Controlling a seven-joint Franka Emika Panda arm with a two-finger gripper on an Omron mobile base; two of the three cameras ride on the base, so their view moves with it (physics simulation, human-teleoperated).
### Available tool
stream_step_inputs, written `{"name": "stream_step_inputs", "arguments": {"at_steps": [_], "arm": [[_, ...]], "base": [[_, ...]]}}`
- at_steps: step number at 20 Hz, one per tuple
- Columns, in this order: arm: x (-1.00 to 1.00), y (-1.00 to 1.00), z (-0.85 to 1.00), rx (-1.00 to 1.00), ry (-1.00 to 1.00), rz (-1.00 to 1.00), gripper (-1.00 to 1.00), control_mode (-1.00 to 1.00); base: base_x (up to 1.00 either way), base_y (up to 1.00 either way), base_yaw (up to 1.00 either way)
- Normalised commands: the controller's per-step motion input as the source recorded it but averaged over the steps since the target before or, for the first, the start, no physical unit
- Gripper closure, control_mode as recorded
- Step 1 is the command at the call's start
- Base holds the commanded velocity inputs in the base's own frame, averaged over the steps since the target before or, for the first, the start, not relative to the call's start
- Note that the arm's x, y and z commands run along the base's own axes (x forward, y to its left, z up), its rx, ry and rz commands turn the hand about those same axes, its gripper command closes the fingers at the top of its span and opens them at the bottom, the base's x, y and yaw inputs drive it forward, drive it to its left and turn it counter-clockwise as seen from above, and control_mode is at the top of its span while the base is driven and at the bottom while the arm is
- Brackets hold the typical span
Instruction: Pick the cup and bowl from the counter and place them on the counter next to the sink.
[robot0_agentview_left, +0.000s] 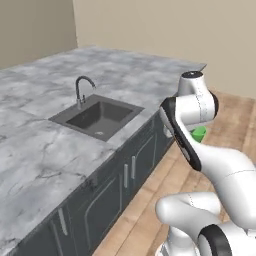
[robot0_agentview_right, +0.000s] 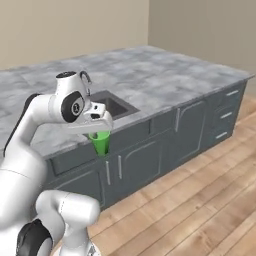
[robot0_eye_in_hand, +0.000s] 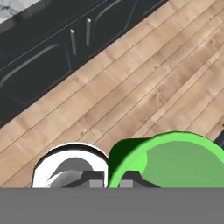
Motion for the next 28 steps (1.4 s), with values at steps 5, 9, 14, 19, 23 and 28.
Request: {"name": "stream_step_inputs", "arguments": {"at_steps": [5,9,14,19,23,28], "arm": [[0.0,0.0,0.0,0.0,0.0,0.0,1.0,1.0],[0.0,0.0,0.0,0.0,0.0,0.0,1.0,1.0],[0.0,0.0,0.0,0.0,0.0,0.0,1.0,1.0],[0.0,0.0,0.0,0.0,0.0,0.0,1.0,1.0],[0.0,0.0,0.0,0.0,0.0,0.0,1.0,1.0],[0.0,0.0,0.0,0.0,0.0,0.0,1.0,1.0]], "base": [[0.0,-1.0,0.47],[0.0,-0.7,0.52],[0.01,-0.25,0.84],[0.04,-0.55,0.85],[0.5,-0.99,0.5],[0.64,-1.0,0.02]]}}
